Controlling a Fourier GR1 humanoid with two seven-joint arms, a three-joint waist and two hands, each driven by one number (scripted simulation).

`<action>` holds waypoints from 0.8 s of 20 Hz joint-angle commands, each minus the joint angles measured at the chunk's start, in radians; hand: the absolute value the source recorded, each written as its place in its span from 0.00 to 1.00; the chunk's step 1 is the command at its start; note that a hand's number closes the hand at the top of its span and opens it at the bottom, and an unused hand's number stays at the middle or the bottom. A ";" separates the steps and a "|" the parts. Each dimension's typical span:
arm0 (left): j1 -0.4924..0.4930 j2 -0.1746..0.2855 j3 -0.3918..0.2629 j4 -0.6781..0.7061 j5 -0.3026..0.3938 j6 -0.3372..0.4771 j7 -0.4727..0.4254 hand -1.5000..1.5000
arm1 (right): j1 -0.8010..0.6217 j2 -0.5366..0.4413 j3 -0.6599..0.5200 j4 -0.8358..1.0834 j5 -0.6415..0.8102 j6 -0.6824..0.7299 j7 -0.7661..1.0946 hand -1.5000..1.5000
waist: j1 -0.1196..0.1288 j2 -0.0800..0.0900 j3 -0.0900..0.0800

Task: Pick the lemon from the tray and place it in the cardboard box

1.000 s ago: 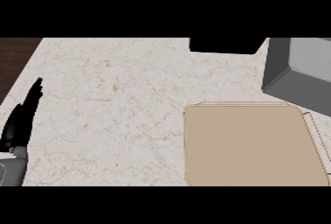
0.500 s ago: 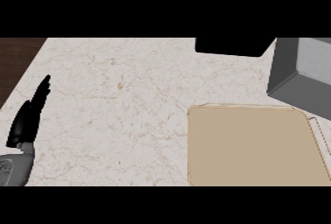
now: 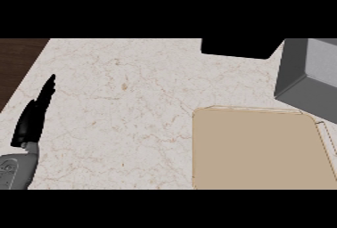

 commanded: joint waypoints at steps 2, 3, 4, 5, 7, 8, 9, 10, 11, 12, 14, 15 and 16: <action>-0.019 0.005 0.001 0.005 -0.005 -0.003 0.018 0.50 | -0.063 0.069 0.045 0.078 0.036 0.042 -0.081 1.00 | -0.005 0.002 0.001; -0.012 -0.020 -0.010 0.009 -0.024 0.030 0.005 0.50 | -0.083 0.109 0.056 0.090 0.052 -0.014 -0.044 1.00 | -0.003 0.002 0.000; -0.002 0.003 0.017 0.025 0.002 0.006 -0.030 0.50 | -0.077 0.094 0.074 0.095 0.080 -0.050 -0.056 1.00 | 0.002 0.006 0.000; -0.014 -0.018 -0.008 0.015 -0.012 0.013 -0.005 0.50 | -0.125 0.116 0.056 0.131 0.068 -0.055 0.019 1.00 | 0.003 0.006 0.000; -0.028 -0.007 -0.002 0.025 -0.016 0.014 -0.006 0.50 | -0.117 0.154 0.067 0.174 0.073 -0.040 0.036 1.00 | 0.002 0.010 0.000; -0.012 -0.003 -0.002 0.016 -0.014 0.006 -0.012 0.50 | -0.114 0.155 0.072 0.195 0.081 -0.039 0.043 0.00 | 0.005 0.008 0.000; 0.007 -0.025 -0.015 -0.003 -0.019 0.019 -0.004 0.50 | -0.115 0.142 0.071 0.218 0.077 0.009 0.043 0.00 | 0.002 0.004 0.000; -0.018 -0.012 -0.003 0.032 -0.014 0.009 -0.007 0.50 | -0.132 0.174 0.083 0.229 0.089 0.002 0.074 0.00 | -0.004 0.008 -0.001; -0.041 0.015 0.019 0.014 0.001 -0.005 0.018 0.50 | -0.136 0.175 0.086 0.238 0.094 -0.003 0.075 0.00 | 0.006 0.010 0.001; -0.016 -0.012 -0.003 0.022 -0.010 0.007 -0.011 0.50 | -0.133 0.190 0.082 0.250 0.091 -0.009 0.071 0.00 | 0.007 0.013 0.001; -0.026 -0.020 -0.004 0.026 -0.012 0.012 0.008 0.50 | -0.176 0.163 0.076 0.260 0.084 0.054 0.061 0.00 | -0.004 0.008 0.000; 0.009 -0.015 0.002 0.011 -0.016 0.022 -0.025 0.50 | -0.164 0.203 0.068 0.266 0.075 0.029 0.046 0.00 | -0.004 0.002 0.000; 0.006 0.000 -0.001 -0.005 -0.020 0.007 0.006 0.50 | -0.168 0.198 0.061 0.272 0.069 0.040 0.036 0.00 | -0.005 0.001 0.001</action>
